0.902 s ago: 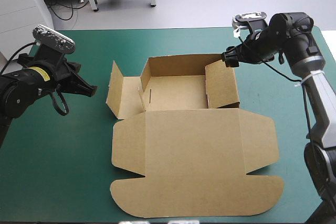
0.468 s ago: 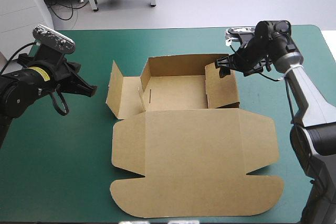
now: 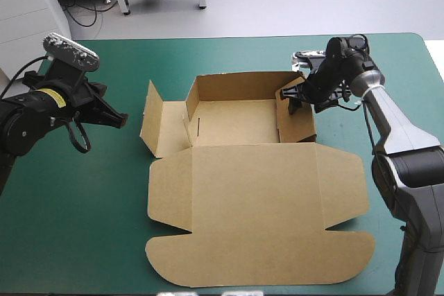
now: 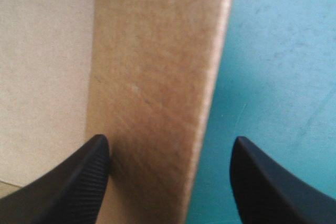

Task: Fold the box

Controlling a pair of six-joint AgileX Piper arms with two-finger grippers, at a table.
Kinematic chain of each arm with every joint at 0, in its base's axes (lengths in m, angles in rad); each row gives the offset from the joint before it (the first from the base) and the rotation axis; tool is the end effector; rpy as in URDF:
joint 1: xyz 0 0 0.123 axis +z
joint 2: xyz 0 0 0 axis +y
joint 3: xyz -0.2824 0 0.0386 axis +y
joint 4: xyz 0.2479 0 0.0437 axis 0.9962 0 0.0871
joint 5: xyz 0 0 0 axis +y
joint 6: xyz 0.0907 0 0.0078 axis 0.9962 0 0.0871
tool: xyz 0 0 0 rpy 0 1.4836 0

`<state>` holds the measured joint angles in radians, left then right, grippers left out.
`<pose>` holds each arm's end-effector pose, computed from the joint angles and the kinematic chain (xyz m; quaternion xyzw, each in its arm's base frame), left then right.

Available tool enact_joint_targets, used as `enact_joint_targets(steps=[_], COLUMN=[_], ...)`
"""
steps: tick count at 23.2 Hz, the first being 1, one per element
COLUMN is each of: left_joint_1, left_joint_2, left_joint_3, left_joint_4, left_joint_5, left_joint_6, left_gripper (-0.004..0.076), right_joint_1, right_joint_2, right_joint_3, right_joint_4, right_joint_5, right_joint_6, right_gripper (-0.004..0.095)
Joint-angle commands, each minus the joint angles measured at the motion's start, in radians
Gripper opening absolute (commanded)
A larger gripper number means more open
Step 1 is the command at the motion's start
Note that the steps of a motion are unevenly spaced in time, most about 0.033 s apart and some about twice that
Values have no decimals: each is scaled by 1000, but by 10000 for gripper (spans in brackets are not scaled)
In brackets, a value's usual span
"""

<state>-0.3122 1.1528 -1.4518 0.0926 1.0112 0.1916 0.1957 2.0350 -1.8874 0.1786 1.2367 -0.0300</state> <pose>0.2099 -0.0603 0.4585 0.2255 0.8602 0.0186 0.4569 0.4258 0.1000 0.2787 -0.0937 0.9824 0.0984 0.1282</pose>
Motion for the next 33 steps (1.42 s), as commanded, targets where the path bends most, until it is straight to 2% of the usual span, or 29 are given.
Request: enact_joint_targets(steps=[1, 4, 5, 6, 13, 19, 23, 30, 33], left_joint_1=[0, 0, 0, 0, 0, 0, 0, 0, 0], left_joint_2=[-19, -19, -19, -19, -15, -6, 9, 37, 49], left_joint_3=[-23, -23, -23, -23, -23, -23, -23, -21, -21], left_joint_4=[2, 2, 2, 4, 4, 3, -3, -3, -3], left_joint_5=[-54, -54, -52, -52, -47, -43, -42, -42, -44], left_joint_6=[-8, -8, -8, -8, -15, -15, -15, -15, -15], left_gripper=[-32, -32, -32, -32, -32, -32, -32, -32, -32], right_joint_1=[-1, -1, -1, -1, -15, -103, -188, -306, -325], right_joint_2=[-38, -30, -30, -31, -117, -295, -416, -556, -591], right_joint_3=[-22, -22, -22, -22, -35, -35, -35, -35, -35], right_joint_4=[8, 8, 6, 4, -1, -30, 38, 117, 126], right_joint_5=[11, 11, 11, 11, 11, 11, 11, 11, 11], right_joint_6=[-9, -9, -9, -9, -95, -155, -234, -284, -317], right_gripper=[429, 183, 10, -22, -23, -23, -23, -23, -23])
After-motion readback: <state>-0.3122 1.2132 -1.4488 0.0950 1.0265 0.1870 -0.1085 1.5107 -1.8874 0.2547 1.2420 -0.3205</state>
